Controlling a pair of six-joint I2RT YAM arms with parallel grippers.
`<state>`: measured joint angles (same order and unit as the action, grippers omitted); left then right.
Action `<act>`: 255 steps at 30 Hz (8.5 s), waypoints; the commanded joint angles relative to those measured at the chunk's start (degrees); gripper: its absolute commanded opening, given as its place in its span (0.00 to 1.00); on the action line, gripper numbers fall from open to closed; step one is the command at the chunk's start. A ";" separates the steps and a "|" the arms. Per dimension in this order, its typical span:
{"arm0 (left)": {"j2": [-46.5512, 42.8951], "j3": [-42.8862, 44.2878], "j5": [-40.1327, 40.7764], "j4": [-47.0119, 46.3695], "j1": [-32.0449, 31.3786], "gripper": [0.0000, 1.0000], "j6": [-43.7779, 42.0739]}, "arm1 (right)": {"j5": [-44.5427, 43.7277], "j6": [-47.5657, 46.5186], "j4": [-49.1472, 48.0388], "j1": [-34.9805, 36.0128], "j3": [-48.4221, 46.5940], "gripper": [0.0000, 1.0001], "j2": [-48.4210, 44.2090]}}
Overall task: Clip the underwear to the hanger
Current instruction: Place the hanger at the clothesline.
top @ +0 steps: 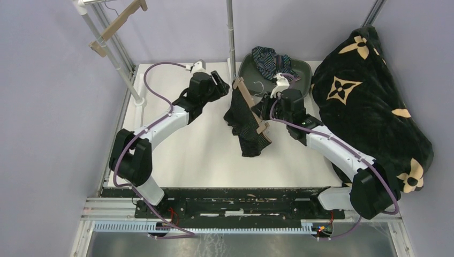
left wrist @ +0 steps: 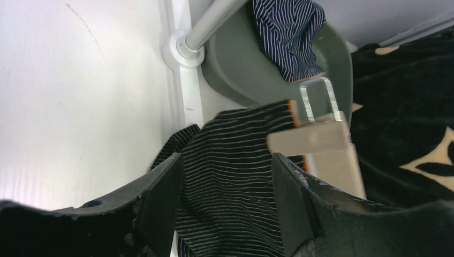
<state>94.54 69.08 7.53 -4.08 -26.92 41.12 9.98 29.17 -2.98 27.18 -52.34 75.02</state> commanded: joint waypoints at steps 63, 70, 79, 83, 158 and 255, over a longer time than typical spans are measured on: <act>-13.69 -9.83 15.09 2.31 -7.99 0.71 14.63 | -21.86 -10.78 1.44 16.58 -10.18 0.01 17.75; -16.95 -13.23 14.05 -5.10 -8.02 0.80 20.01 | -20.19 -11.56 -2.56 16.52 -7.63 0.01 18.23; -12.70 -11.89 4.67 -11.35 -7.44 0.82 24.63 | -18.08 -12.49 -7.38 16.52 -5.05 0.01 17.78; -10.94 -13.22 -0.39 -15.00 -6.43 0.82 27.97 | -17.92 -12.93 -9.66 16.55 -3.50 0.01 17.03; 4.34 -22.72 -14.37 -42.57 -0.81 0.31 40.93 | -16.13 -9.04 -14.69 16.67 -0.78 0.01 14.84; -38.21 -40.25 1.01 -17.81 5.50 0.94 24.05 | -18.01 -30.05 9.06 9.69 -92.86 0.01 47.07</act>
<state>57.01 29.21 7.05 -19.40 -21.82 68.90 -8.99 -0.58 14.17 38.06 -141.62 120.97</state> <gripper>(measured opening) 0.942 0.044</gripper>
